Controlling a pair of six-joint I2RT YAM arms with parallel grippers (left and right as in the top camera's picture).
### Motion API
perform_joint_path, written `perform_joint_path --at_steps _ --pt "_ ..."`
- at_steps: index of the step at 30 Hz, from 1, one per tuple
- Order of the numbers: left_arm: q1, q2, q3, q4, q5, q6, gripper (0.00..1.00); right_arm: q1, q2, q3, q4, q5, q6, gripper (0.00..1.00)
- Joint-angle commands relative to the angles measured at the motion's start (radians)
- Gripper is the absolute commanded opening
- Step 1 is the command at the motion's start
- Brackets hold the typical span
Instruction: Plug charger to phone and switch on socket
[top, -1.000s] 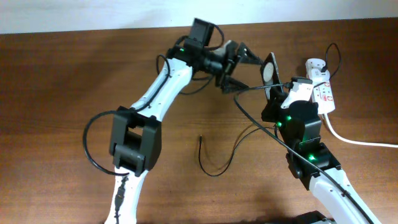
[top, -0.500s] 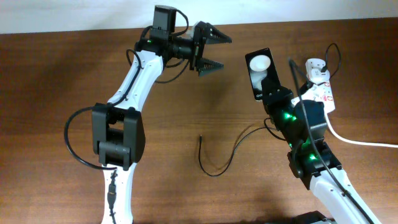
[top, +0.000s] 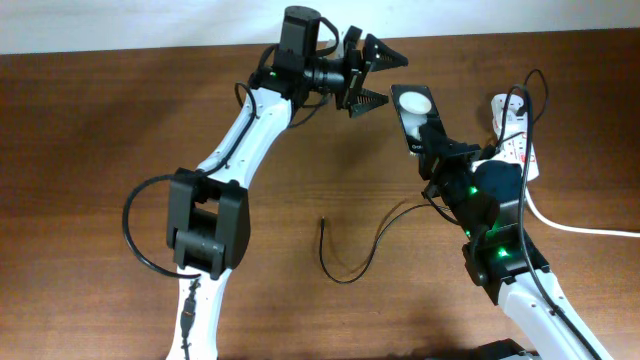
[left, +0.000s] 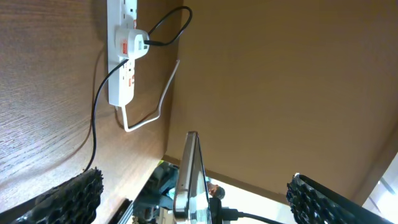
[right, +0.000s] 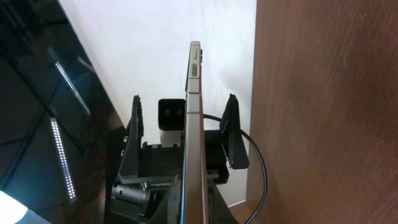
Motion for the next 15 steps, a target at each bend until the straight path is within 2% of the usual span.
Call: perform_joint_path --at_steps 1,5,15 --pt "-0.019 0.008 0.018 0.002 -0.014 -0.025 0.99 -0.001 -0.007 0.019 0.024 -0.018 -0.01 0.04" --pt "-0.051 0.008 0.018 0.002 -0.017 -0.142 0.99 -0.001 -0.007 0.019 0.032 -0.033 -0.011 0.04" --pt "-0.061 0.008 0.018 0.002 -0.07 -0.163 1.0 -0.001 -0.007 0.019 0.068 -0.054 -0.009 0.04"
